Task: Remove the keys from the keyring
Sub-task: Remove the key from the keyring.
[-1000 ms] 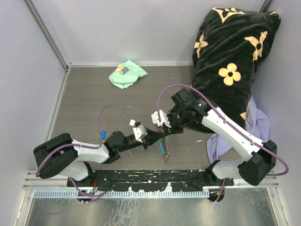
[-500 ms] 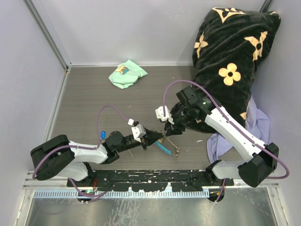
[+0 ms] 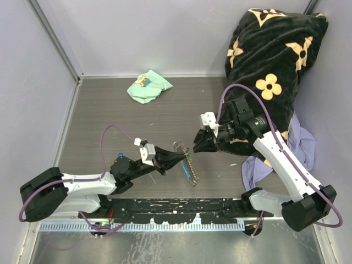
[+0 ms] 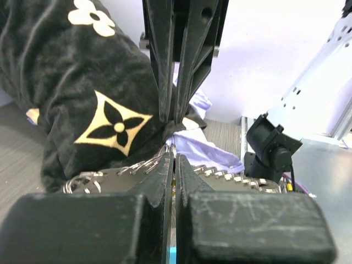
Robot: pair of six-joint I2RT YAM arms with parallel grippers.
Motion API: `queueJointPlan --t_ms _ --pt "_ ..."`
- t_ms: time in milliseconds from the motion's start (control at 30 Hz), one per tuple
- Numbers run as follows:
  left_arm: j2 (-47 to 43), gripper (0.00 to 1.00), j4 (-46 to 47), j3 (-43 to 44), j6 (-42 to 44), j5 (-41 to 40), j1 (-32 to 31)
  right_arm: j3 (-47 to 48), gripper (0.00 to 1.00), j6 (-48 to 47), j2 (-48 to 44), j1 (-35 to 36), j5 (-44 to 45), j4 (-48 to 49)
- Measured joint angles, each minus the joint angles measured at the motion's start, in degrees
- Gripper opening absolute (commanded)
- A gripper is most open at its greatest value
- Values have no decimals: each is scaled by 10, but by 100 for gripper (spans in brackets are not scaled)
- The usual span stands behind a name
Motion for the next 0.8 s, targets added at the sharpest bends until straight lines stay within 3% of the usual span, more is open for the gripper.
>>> queueJointPlan --t_ms 367,667,800 --pt "-47 0 0 0 -20 -3 0 -31 8 23 1 0 -62 32" --pt "-48 0 -1 0 -34 -9 0 -35 9 -40 1 7 -98 -9" --pt "-47 0 -1 0 -38 -9 0 -35 14 -50 1 14 -99 -15"
